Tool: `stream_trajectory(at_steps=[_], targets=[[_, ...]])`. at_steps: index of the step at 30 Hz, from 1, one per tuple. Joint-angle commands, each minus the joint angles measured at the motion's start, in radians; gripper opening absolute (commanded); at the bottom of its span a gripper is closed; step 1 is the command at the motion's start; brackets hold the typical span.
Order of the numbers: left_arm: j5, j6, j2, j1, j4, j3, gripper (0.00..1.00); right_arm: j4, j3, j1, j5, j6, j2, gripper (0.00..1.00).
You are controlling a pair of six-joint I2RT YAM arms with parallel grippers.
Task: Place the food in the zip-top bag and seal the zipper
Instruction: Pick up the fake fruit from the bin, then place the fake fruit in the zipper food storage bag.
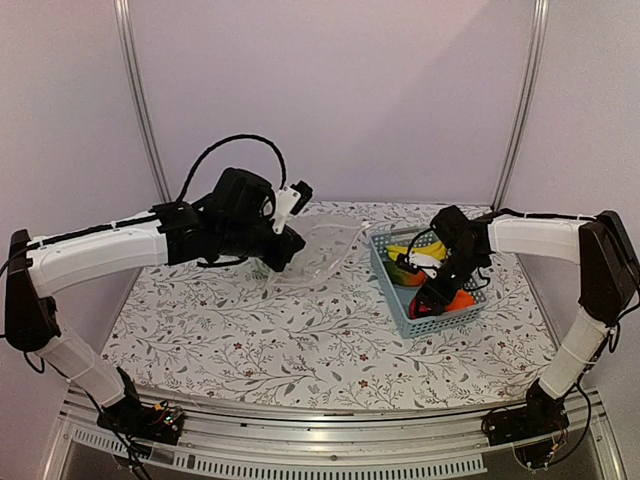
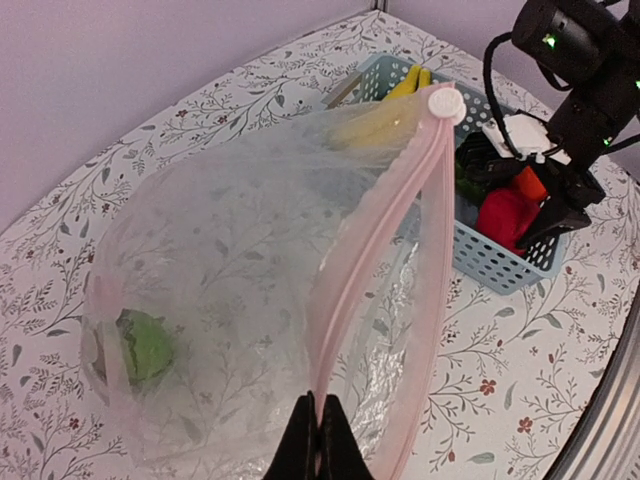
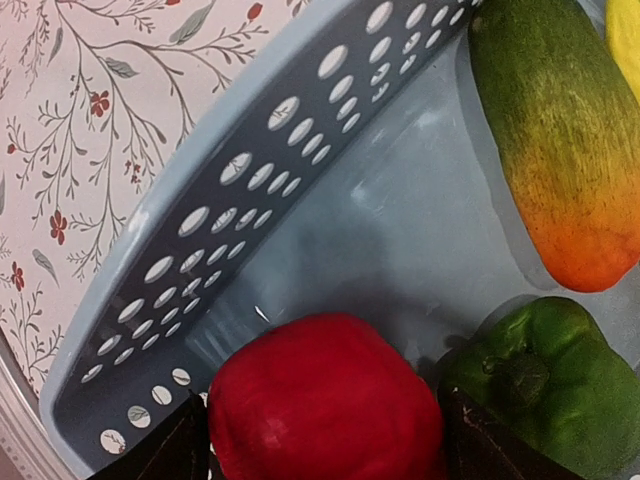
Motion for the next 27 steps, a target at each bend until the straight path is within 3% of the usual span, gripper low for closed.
stream_trajectory(at_steps=[1, 9, 16, 20, 27], targets=[[0.026, -0.014, -0.025, 0.023, 0.023, -0.015, 0.0, -0.029, 0.038, -0.005, 0.012, 0.017, 0.035, 0.73], [0.034, -0.021, -0.032, 0.039, 0.033, -0.023, 0.0, -0.062, 0.127, -0.007, -0.03, 0.01, -0.084, 0.55], [0.093, -0.042, -0.028, 0.07, 0.059, -0.024, 0.0, -0.074, 0.218, -0.006, -0.159, -0.02, -0.201, 0.53], [0.202, -0.095, -0.015, 0.07, 0.125, -0.014, 0.0, -0.063, 0.298, -0.006, -0.243, -0.028, -0.242, 0.53], [0.317, -0.219, 0.089, 0.067, 0.125, 0.152, 0.0, -0.005, 0.471, 0.027, -0.454, 0.013, -0.259, 0.53]])
